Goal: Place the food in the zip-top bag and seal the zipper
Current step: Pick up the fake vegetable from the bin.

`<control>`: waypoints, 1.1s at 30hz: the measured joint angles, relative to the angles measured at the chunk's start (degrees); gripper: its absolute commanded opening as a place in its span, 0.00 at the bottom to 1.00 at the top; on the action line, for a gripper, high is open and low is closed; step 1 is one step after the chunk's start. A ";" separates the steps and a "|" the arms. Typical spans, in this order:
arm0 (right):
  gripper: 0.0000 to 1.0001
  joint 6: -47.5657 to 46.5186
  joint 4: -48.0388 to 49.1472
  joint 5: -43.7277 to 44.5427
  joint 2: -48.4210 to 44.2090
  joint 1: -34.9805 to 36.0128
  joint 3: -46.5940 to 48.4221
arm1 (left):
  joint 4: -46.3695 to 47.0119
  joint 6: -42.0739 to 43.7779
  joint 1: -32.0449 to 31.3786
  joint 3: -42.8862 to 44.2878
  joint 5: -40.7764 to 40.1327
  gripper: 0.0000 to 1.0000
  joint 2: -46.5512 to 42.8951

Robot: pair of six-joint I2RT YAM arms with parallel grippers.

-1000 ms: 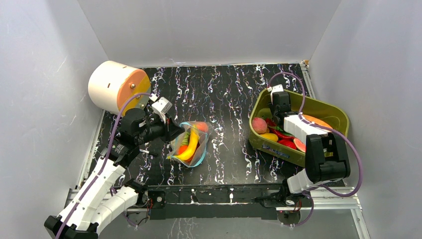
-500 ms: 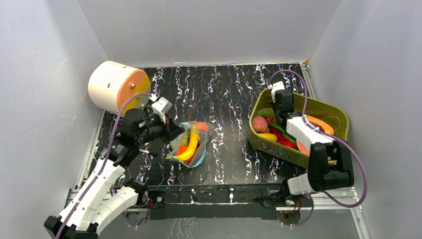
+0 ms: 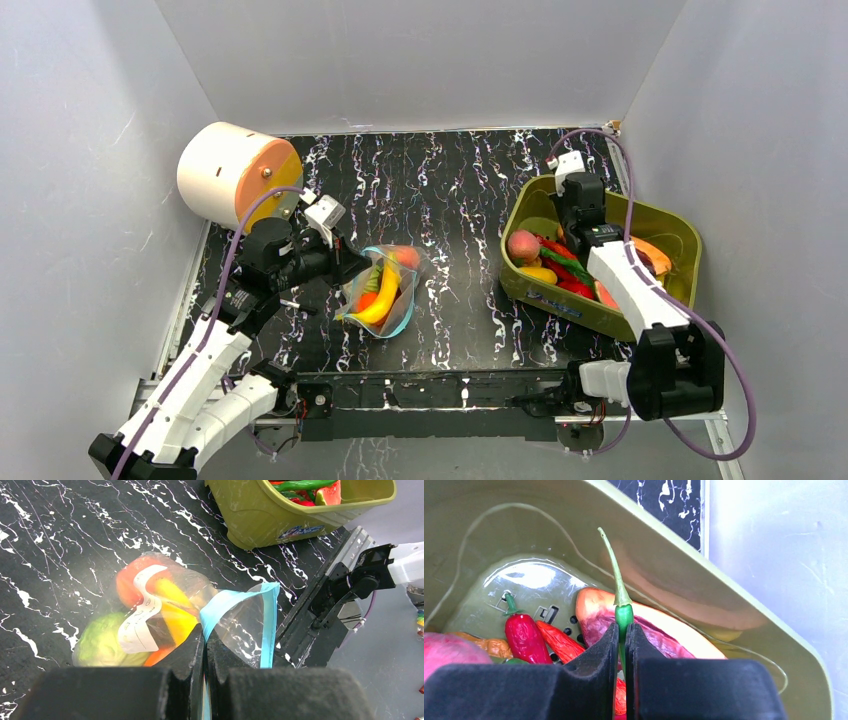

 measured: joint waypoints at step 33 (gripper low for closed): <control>0.00 -0.11 -8.70 -8.94 -14.56 8.28 17.79 | 3.02 -3.85 0.00 6.38 -2.78 0.00 10.54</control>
